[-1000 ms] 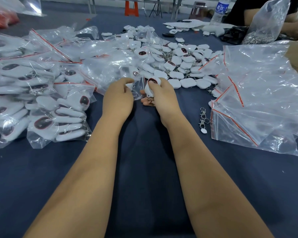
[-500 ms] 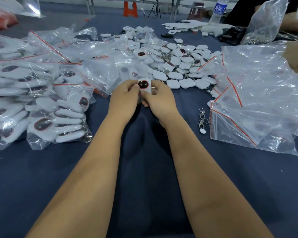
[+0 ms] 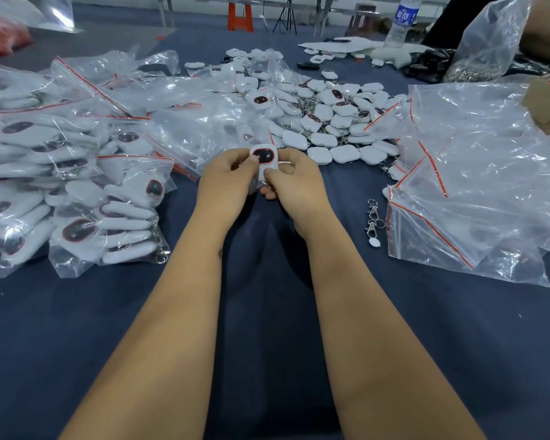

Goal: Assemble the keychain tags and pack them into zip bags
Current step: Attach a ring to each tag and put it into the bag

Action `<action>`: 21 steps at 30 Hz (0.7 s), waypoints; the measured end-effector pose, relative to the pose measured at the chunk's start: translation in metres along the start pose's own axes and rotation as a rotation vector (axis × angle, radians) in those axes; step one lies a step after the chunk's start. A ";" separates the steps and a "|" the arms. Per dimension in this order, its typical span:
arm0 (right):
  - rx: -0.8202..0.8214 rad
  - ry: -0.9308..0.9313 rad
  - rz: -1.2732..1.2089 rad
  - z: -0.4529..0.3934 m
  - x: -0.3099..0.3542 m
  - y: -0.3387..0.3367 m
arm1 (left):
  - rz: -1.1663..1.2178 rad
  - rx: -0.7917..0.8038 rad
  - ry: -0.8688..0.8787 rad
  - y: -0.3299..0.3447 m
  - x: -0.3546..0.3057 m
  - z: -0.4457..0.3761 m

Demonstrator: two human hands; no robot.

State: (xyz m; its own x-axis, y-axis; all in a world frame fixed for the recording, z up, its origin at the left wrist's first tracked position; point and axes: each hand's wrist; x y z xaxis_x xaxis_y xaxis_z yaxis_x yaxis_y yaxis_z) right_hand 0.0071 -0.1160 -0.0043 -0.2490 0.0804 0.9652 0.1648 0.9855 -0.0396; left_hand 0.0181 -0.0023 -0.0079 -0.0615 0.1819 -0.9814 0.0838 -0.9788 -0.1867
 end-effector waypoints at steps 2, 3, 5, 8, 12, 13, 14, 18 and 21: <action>0.000 -0.003 -0.005 0.001 0.001 0.000 | 0.004 0.006 0.003 0.000 -0.001 0.001; -0.001 -0.002 -0.008 0.001 0.001 0.000 | -0.006 0.003 0.010 0.000 -0.001 0.002; -0.003 -0.004 -0.008 0.002 0.002 0.002 | -0.018 -0.004 0.018 0.001 -0.002 0.003; 0.002 -0.020 0.009 0.005 0.001 0.002 | -0.005 -0.013 -0.001 0.001 -0.002 0.004; -0.007 -0.023 0.027 0.006 0.001 0.002 | 0.036 0.000 -0.027 0.001 -0.003 0.005; -0.011 -0.019 0.018 0.007 0.002 0.002 | 0.043 0.006 -0.032 0.001 -0.004 0.006; -0.013 -0.015 0.007 0.007 0.003 0.002 | 0.046 0.016 -0.035 0.000 -0.004 0.007; 0.002 -0.009 -0.026 0.008 0.006 0.002 | 0.047 0.039 -0.041 -0.003 -0.005 0.008; 0.018 0.001 -0.026 0.009 0.007 0.002 | 0.040 0.038 -0.039 -0.003 -0.004 0.008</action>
State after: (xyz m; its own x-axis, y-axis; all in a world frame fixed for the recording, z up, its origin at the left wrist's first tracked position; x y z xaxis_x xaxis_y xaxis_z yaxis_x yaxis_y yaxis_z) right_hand -0.0024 -0.1125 -0.0003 -0.2522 0.0541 0.9662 0.1411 0.9898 -0.0186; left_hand 0.0101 -0.0010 -0.0027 -0.0972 0.1396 -0.9854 0.0491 -0.9882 -0.1449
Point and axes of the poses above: each hand's wrist, its own z-axis away from the middle knuckle, its own y-axis out of the palm, x = y × z, and after that the axes turned 12 degrees about -y, right-handed
